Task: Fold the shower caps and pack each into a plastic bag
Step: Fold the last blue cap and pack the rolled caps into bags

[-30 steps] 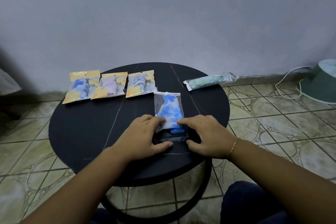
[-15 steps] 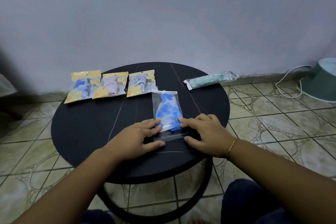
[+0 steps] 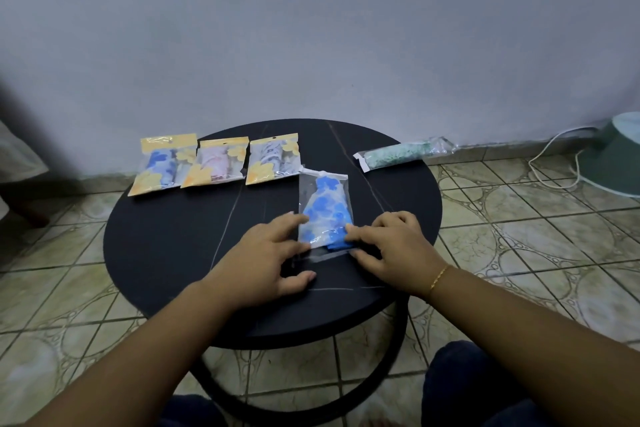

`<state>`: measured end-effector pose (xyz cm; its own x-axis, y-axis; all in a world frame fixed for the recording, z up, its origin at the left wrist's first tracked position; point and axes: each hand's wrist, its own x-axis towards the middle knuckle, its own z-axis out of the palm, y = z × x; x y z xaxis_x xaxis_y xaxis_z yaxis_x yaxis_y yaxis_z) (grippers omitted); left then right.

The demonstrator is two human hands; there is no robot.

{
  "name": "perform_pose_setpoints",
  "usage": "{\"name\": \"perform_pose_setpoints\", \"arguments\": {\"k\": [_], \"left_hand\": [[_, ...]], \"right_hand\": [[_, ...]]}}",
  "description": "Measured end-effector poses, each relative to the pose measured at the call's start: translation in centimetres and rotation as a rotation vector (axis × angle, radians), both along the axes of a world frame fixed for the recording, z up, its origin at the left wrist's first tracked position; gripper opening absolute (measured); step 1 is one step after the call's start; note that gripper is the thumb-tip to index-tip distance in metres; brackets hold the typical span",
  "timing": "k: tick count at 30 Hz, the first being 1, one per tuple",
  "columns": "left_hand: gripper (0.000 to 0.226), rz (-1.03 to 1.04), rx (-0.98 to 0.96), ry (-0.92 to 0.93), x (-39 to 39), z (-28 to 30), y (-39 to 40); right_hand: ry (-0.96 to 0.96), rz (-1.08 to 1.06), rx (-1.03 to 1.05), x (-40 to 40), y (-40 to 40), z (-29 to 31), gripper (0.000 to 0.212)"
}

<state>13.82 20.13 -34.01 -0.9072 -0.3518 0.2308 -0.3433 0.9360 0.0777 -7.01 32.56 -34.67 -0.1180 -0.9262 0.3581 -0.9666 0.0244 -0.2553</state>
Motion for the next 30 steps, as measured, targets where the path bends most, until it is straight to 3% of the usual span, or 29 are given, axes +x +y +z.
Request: {"name": "perform_pose_setpoints", "arguments": {"k": [6, 9, 16, 20, 24, 30], "left_hand": [[0.054, 0.025, -0.104, 0.004, 0.2, -0.3, 0.3], [0.057, 0.056, -0.131, -0.001, 0.3, -0.6, 0.3], [0.075, 0.17, 0.063, 0.145, 0.6, -0.2, -0.2], [0.064, 0.173, 0.068, 0.221, 0.5, -0.6, -1.0], [0.036, 0.27, 0.181, 0.291, -0.2, -0.5, -1.3], [0.049, 0.389, 0.31, 0.372, -1.3, -0.1, -1.0]], "right_hand": [[0.24, 0.076, -0.164, 0.2, -0.4, -0.5, 0.029], [0.258, 0.155, -0.183, 0.3, -0.5, -0.5, 0.028], [-0.125, -0.022, -0.061, 0.9, -0.5, 0.0, 0.017], [-0.199, -0.067, 0.018, 1.0, -0.9, 0.5, 0.017], [-0.302, -0.147, -0.008, 1.5, -1.5, 0.4, 0.015], [-0.478, -0.243, -0.018, 2.3, -1.9, 0.6, 0.018]]}}
